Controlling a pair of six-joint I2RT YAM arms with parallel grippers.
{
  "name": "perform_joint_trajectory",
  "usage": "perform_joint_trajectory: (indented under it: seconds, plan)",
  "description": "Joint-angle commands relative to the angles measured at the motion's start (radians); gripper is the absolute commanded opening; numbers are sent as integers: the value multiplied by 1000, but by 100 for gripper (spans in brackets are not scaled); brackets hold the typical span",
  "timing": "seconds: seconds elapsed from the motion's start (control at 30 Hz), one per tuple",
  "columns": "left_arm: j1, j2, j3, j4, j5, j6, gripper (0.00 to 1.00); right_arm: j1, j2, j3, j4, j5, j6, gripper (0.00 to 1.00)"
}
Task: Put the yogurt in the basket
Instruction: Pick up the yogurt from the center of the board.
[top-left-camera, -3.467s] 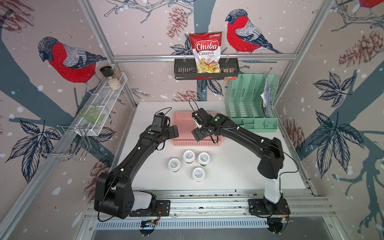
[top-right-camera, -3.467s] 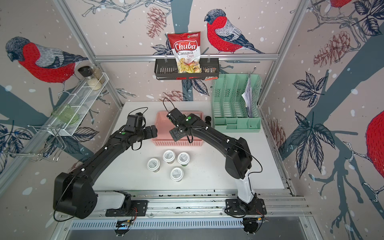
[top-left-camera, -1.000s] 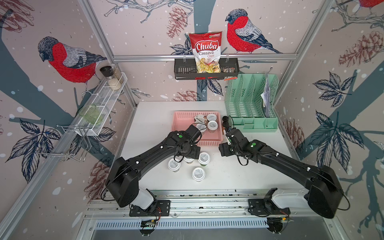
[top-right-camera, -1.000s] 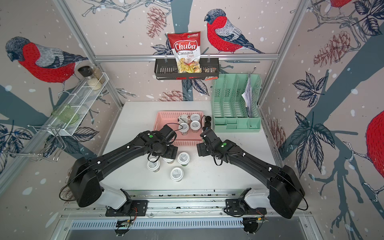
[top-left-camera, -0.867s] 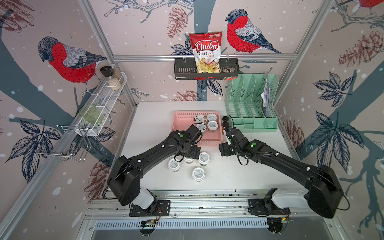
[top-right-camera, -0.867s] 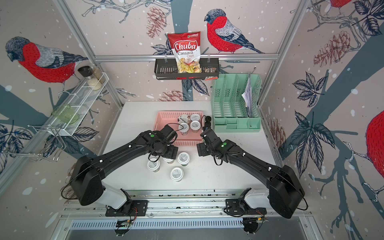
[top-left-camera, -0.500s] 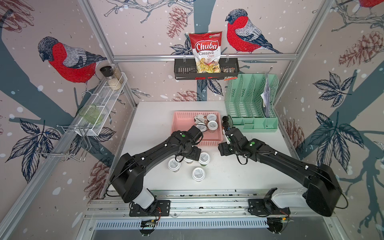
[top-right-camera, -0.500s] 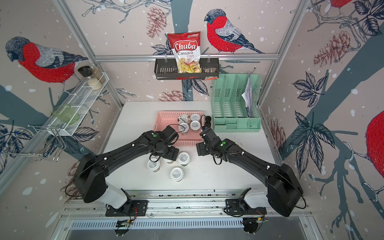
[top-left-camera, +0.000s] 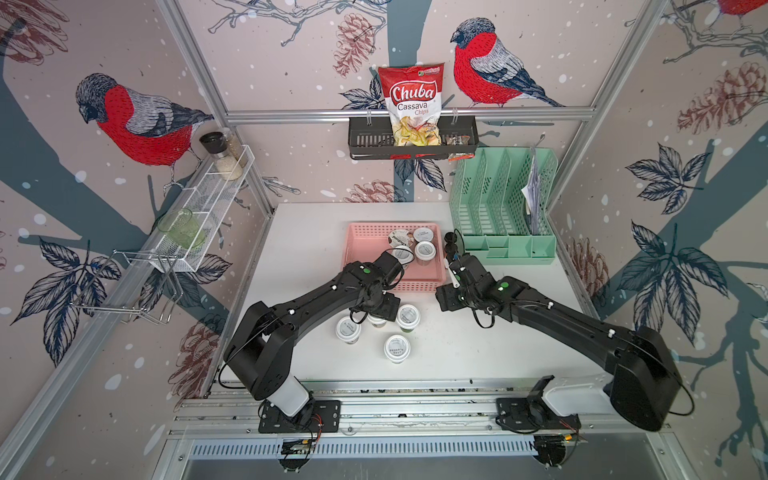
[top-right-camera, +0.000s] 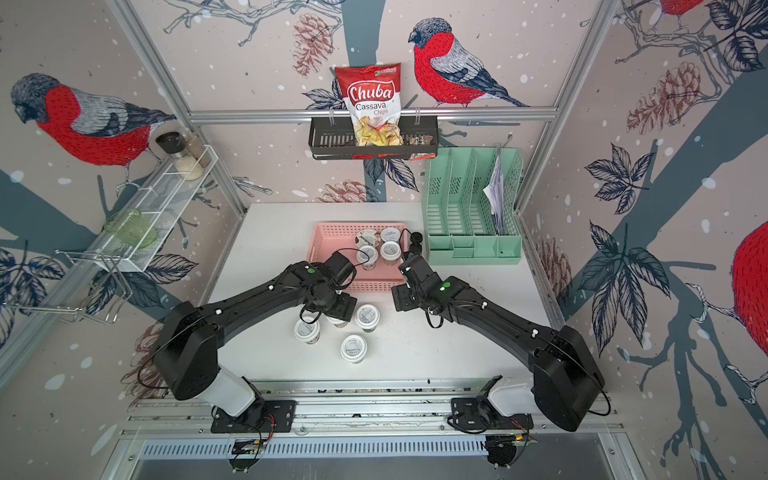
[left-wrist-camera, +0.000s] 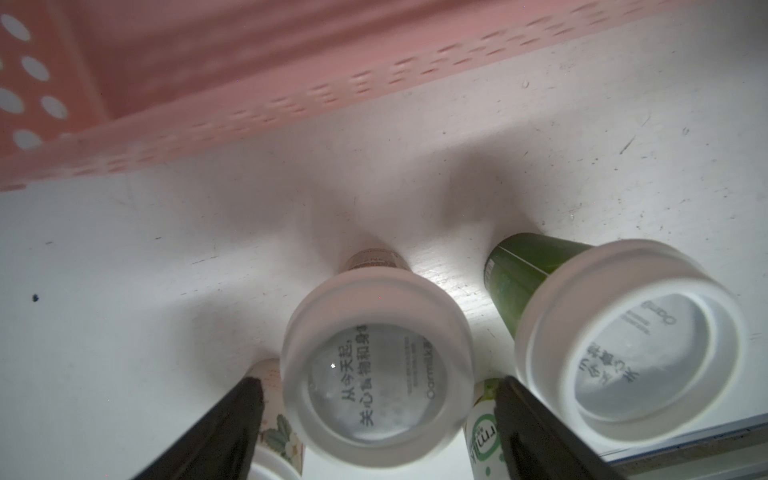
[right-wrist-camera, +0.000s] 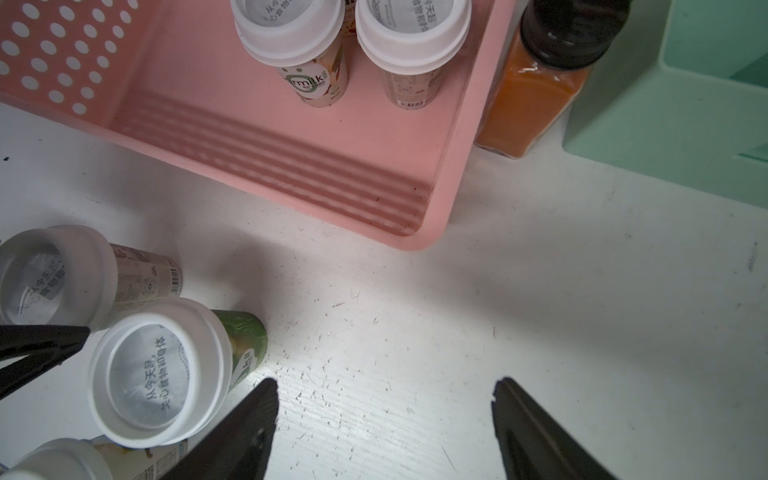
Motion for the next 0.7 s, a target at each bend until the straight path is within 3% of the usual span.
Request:
perform_joint_trajectory:
  seconds: [0.0, 0.67]
  plan:
    - [3, 8, -9, 12, 11, 19, 90, 0, 1, -1, 10, 0, -4, 84]
    - [6, 40, -33, 34, -21, 29, 88, -6, 2, -14, 19, -9, -7, 84]
